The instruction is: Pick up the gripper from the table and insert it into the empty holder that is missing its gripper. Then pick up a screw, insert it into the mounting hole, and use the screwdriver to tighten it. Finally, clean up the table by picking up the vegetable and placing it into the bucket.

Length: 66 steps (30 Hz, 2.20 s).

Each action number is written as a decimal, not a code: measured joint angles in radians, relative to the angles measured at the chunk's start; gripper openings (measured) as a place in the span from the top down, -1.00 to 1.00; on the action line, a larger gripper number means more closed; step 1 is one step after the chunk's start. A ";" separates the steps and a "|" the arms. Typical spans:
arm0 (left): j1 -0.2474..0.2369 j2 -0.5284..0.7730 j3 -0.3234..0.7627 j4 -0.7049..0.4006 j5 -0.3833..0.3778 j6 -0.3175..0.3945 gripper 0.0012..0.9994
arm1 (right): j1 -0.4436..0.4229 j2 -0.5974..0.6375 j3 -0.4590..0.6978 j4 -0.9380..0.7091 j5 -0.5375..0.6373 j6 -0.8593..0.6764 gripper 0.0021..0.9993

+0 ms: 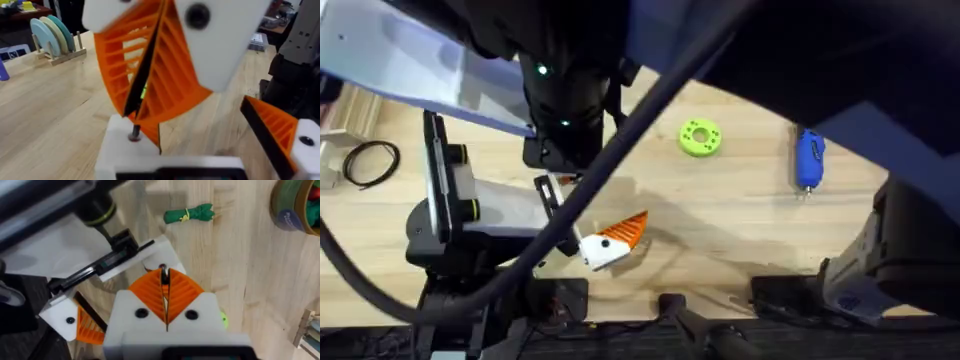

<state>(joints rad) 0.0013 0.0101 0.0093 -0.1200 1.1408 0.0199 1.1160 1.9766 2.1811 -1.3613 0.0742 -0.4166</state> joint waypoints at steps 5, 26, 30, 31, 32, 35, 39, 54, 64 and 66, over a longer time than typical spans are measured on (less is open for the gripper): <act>0.000 0.000 0.000 0.000 0.000 0.000 -0.97 | 0.000 0.000 0.000 0.000 0.000 0.000 0.99; 0.000 0.000 0.000 0.000 0.000 0.000 -0.97 | -0.002 0.026 0.000 -0.001 0.000 0.000 0.99; 0.000 0.000 0.000 0.000 0.000 0.000 -0.97 | -0.002 0.026 0.000 -0.002 -0.001 0.000 0.99; 0.000 0.000 0.000 0.000 0.000 0.000 -0.97 | -0.002 0.027 0.000 -0.004 -0.001 0.000 0.99; 0.000 0.000 0.000 0.000 0.000 0.000 -0.97 | -0.002 0.029 0.000 -0.004 -0.001 0.000 0.99; 0.000 0.000 0.000 0.000 0.000 0.000 -0.97 | -0.002 0.037 0.000 -0.004 -0.001 0.000 0.99; 0.000 0.000 0.000 0.000 0.000 0.000 -0.97 | -0.002 0.044 0.000 -0.004 -0.002 0.000 0.99; 0.000 0.000 0.000 0.000 0.000 0.000 -0.97 | -0.002 0.044 0.000 -0.004 -0.005 0.001 0.74; 0.000 0.000 0.000 0.000 0.001 0.000 -0.97 | -0.043 0.030 0.001 -0.007 -0.008 0.022 -0.98; 0.000 0.000 0.000 0.000 0.002 0.000 -0.97 | -0.056 0.011 0.001 -0.028 -0.011 0.031 -0.98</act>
<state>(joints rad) 0.0013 0.0098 0.0093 -0.1200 1.1423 0.0197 1.0603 1.9878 2.1822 -1.3897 0.0635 -0.3852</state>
